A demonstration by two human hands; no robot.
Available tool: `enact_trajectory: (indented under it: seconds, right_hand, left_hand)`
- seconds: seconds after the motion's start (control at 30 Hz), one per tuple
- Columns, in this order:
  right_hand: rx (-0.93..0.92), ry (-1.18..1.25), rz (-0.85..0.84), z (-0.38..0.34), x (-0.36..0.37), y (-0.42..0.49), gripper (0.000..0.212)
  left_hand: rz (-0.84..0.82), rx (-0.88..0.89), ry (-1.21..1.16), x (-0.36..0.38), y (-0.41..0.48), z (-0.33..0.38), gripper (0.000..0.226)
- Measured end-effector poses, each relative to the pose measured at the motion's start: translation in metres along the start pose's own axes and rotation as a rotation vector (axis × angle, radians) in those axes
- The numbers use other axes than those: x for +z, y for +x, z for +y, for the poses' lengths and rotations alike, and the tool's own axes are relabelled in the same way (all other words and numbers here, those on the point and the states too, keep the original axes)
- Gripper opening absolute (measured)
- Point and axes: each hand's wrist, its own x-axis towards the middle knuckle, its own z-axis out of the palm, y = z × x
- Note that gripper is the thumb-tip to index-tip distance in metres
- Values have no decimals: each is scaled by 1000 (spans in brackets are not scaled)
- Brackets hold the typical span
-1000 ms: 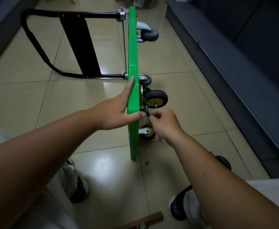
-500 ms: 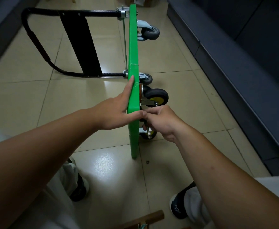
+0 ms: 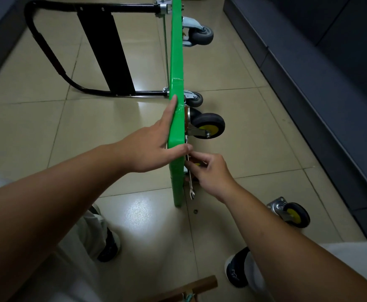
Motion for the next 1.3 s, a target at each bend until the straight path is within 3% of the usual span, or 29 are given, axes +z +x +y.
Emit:
enact_trajectory:
  seconds: [0.37, 0.67, 0.77, 0.87, 0.97, 1.03, 1.13, 1.3]
  right_hand:
    - [-152, -58, 72, 41, -1, 52, 29]
    - [-165, -124, 52, 50, -5, 60, 28]
    - [-1, -353, 57, 65, -15, 39, 23]
    - [368, -686, 4, 91, -31, 17, 10]
    - [626, -888, -148, 85, -34, 0, 23]
    - [616, -759, -63, 63, -31, -2, 15]
    - [424, -419, 194, 19, -19, 1, 17]
    - [219, -143, 200, -52, -4, -2, 20]
  left_hand:
    - [-4, 4, 25, -1, 3, -3, 111]
    - [-4, 34, 14, 0, 3, -4, 110]
    - [-13, 28, 19, -1, 2, -3, 109]
    - [-8, 22, 30, -1, -1, -1, 108]
    - [-10, 12, 23, 0, -2, 1, 108]
    - [-11, 0, 19, -1, -2, 2, 108]
    - [-13, -12, 13, -1, -2, 1, 108]
    - [-10, -12, 14, -1, -1, 3, 109]
